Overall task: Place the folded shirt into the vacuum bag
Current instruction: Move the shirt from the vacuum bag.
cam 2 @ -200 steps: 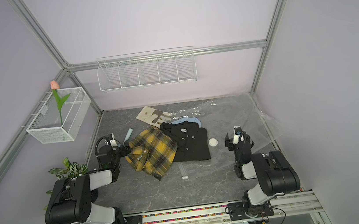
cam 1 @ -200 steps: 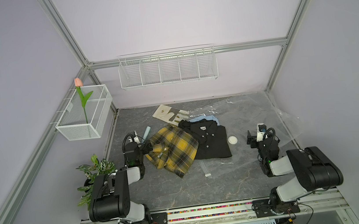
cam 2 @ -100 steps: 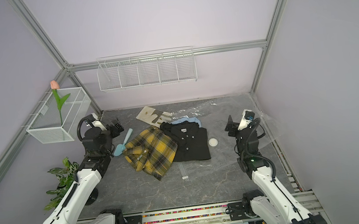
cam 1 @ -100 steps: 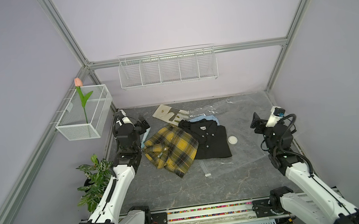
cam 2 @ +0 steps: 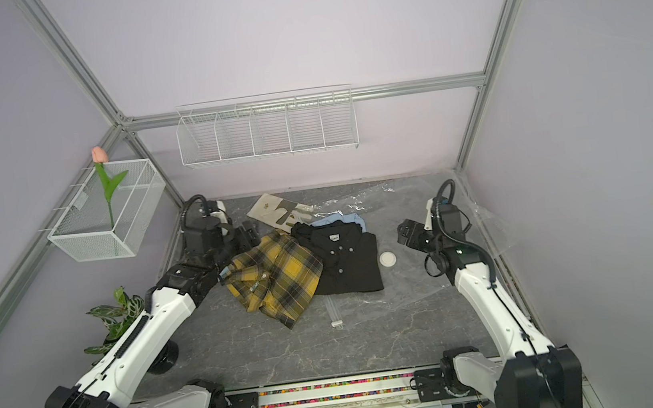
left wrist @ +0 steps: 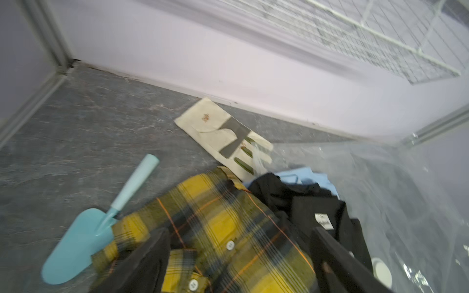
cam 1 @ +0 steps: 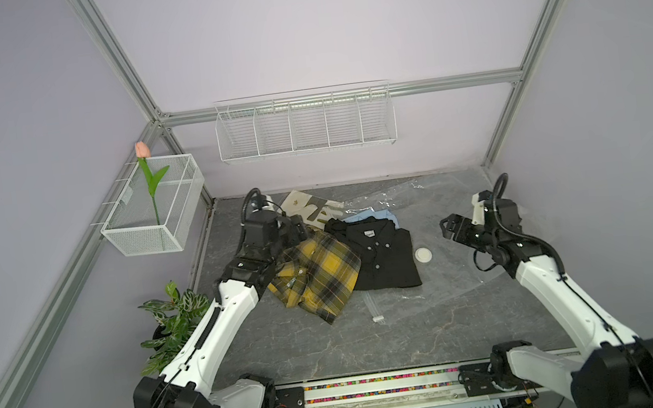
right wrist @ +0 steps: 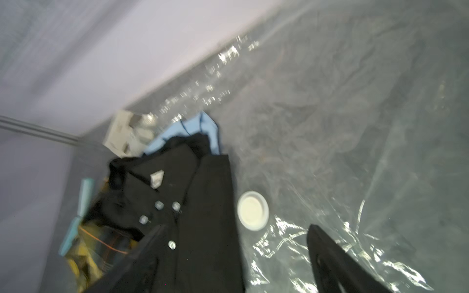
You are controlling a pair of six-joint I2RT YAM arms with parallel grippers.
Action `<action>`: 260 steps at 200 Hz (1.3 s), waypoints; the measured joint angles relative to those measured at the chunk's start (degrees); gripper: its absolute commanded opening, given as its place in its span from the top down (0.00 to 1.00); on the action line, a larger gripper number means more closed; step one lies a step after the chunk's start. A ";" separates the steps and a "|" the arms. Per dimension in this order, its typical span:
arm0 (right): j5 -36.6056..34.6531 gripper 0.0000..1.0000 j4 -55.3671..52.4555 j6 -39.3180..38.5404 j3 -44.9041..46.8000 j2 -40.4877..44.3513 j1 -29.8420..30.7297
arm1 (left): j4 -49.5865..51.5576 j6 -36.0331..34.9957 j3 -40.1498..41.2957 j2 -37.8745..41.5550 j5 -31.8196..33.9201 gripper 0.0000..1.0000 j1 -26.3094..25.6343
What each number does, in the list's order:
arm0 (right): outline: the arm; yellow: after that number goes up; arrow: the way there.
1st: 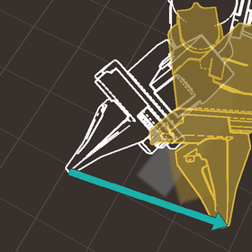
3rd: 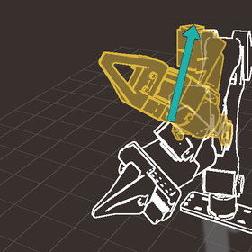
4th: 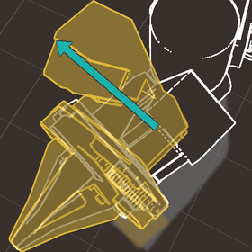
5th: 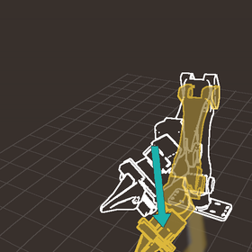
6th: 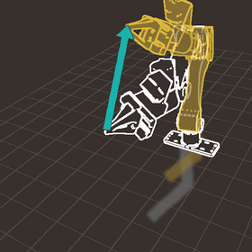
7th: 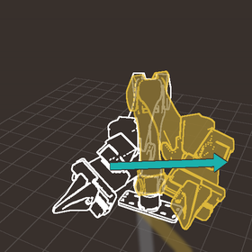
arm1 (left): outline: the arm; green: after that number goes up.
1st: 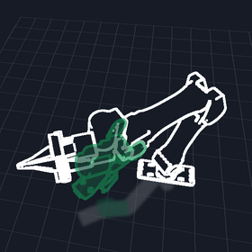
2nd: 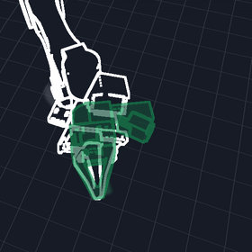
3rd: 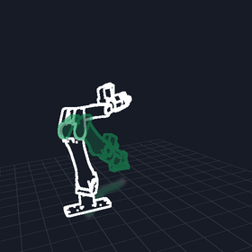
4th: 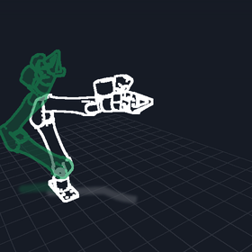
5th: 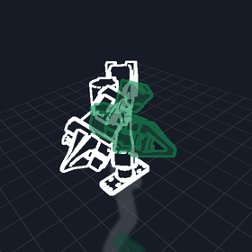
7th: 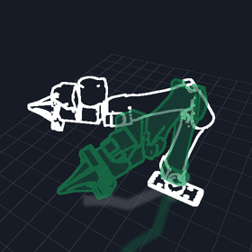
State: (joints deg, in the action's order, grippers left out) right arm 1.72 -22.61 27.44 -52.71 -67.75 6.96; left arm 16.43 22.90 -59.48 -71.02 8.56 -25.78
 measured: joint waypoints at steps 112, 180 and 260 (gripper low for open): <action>-29.77 0.11 -15.13 -12.98 -15.19 -16.85 12.46 | -4.90 -0.37 -13.38 -24.81 -1.18 0.13 -12.44; -20.96 0.05 -11.02 -9.68 -12.35 -16.57 12.59 | 0.39 -0.37 -26.47 -45.75 -2.51 0.22 -14.69; -13.86 0.01 -9.46 -4.94 -9.09 -18.08 13.33 | 3.26 3.15 -10.16 -36.89 -2.62 0.25 -4.74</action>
State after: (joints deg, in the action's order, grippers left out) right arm -12.14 -32.08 22.50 -61.80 -85.82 20.29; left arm 19.68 26.04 -69.65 -107.92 5.93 -30.52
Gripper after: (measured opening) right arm 0.994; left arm 0.752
